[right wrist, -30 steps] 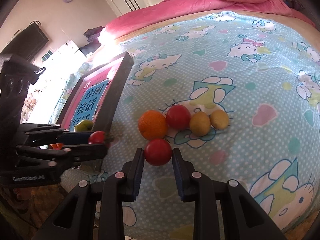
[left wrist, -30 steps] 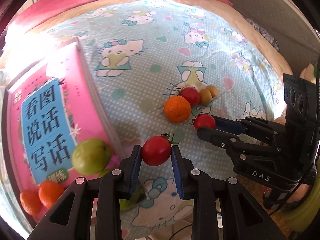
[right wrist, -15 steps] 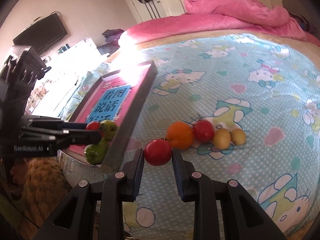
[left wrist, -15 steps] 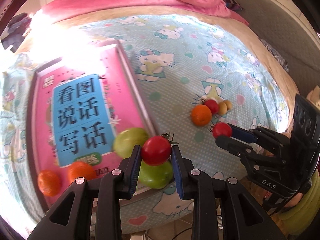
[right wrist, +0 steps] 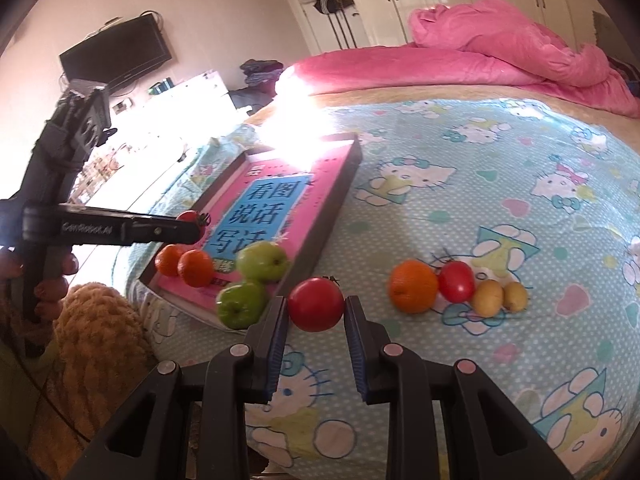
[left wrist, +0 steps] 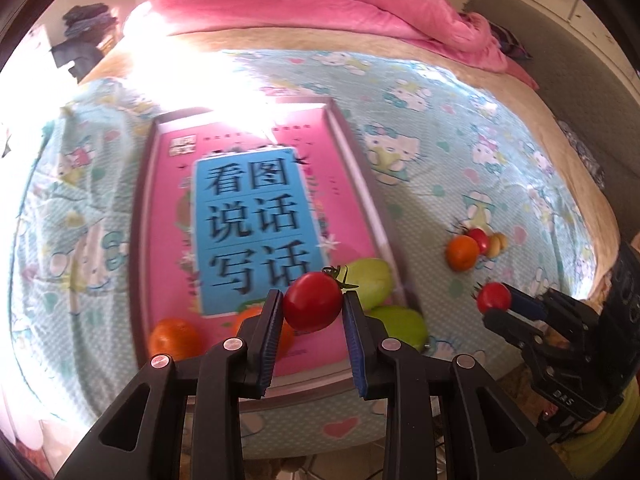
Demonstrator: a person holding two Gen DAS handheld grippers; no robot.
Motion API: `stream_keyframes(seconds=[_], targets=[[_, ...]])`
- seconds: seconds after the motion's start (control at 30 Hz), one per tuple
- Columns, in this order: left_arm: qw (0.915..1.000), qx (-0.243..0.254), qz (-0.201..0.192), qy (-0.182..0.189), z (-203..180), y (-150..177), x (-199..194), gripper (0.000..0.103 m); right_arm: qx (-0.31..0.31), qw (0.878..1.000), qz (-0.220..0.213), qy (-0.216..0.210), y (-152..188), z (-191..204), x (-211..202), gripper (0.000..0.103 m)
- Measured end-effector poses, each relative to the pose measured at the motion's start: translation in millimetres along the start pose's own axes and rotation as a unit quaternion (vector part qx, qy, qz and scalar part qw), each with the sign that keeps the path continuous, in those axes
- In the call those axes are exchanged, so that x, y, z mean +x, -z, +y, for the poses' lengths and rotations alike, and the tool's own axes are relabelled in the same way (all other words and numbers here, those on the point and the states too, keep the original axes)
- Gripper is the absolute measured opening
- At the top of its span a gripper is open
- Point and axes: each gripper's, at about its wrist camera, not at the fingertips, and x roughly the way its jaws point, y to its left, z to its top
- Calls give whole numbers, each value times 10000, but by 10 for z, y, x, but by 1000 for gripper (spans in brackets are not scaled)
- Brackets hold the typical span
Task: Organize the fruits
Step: 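Carry the tomato with the left tool while the right tool carries its tomato toward the book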
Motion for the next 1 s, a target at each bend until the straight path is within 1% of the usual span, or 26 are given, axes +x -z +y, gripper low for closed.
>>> stream_keyframes(seconds=[0.17,0.43,0.53,0.67,0.9,1.0], targets=[[9996,-263,-57,-111,222,23,-51,31,-175,9998,-30,-102,7,152,-18,29],[9980,-500,-186,-333,476,47,-70,31,-307,9993,-50,-217,-8,352,-7,29],[9971,-666,-218,-304,583,60,-51,31,-390,9988,-60,-306,-25,467,15,29],[9955,-842,-363,-249,688,81,-22,31,-528,9977,-26,-430,-48,653,80,29],[9933,-995,-578,-111,757,82,35,31,-751,9949,131,-666,-46,986,255,29],[9930,-995,-618,-157,758,74,63,31,-794,9943,183,-693,-43,1077,315,29]])
